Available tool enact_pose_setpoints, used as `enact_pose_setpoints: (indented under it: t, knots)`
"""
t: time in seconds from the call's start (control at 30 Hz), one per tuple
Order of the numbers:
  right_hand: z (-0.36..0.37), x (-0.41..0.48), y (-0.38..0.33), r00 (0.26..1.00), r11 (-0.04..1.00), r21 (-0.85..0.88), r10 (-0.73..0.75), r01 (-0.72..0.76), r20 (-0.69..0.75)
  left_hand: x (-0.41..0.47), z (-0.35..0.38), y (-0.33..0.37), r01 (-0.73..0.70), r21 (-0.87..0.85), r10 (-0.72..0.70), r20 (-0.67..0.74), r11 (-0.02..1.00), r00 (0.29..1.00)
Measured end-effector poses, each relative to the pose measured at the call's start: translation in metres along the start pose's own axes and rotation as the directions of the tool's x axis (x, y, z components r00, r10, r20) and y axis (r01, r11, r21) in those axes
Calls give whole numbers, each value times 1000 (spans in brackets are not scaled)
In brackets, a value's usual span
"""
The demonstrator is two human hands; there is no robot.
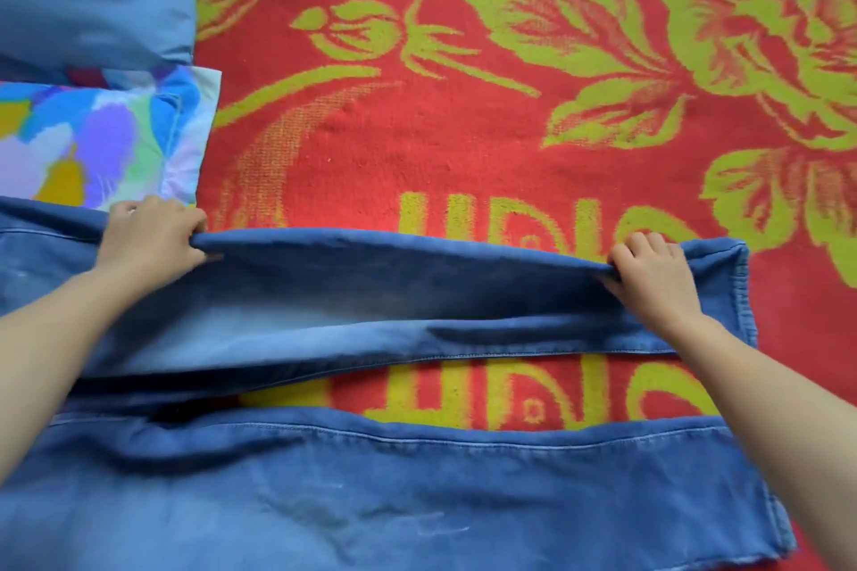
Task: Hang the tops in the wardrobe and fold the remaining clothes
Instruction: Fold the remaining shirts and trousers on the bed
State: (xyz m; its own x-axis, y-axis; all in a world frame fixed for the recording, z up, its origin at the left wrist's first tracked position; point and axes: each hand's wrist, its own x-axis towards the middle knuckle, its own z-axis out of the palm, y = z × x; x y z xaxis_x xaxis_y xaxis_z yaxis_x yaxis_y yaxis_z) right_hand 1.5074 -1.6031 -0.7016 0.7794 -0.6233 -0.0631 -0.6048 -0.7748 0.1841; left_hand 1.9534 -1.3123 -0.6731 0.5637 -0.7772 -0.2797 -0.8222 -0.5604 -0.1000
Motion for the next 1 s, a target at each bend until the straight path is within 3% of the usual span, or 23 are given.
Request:
enact_pose_setpoints:
  t: [0.07, 0.13, 0.2, 0.33, 0.47, 0.57, 0.67, 0.73, 0.8, 0.9, 1.0]
  knots:
    - [-2, -25, 6, 989, 989, -67, -133, 129, -58, -15, -11, -11, -265, 25, 266, -61, 964, 962]
    - [-7, -51, 9, 986, 987, -81, -145, 139, -81, -38, -15, -19, -418, 41, 420, -68, 907, 905]
    - [-15, -78, 4, 989, 992, -86, -102, 93, -104, -63, -12, -26, -493, 26, 493, -97, 869, 864]
    - [-28, -138, -10, 996, 997, -69, -49, 44, -72, -128, 0, -29, -628, 45, 607, -322, 777, 727]
    - [-29, -205, -24, 1000, 1000, -17, -15, 15, 17, -207, 21, -22, -656, 82, 633, -376, 750, 676]
    - [-21, -263, -41, 994, 1000, 23, -19, 16, 112, -269, 57, -19, -655, 69, 643, -287, 753, 710]
    - [-12, -300, -57, 973, 993, 79, 69, -88, 219, -310, 90, -7, -627, 42, 619, -221, 778, 754]
    - [-13, -302, -65, 958, 982, 116, 116, -150, 261, -319, 96, 3, -602, 6, 593, -182, 798, 784]
    - [-19, -307, -69, 967, 987, 101, 94, -121, 238, -329, 107, 11, -579, 17, 573, -171, 815, 802]
    - [-22, -310, -70, 975, 989, 114, 64, -90, 213, -331, 121, 11, -457, 41, 458, -131, 888, 879]
    - [-16, -316, -75, 940, 992, 71, 72, -101, 333, -338, 122, 18, -328, 33, 329, -126, 944, 936]
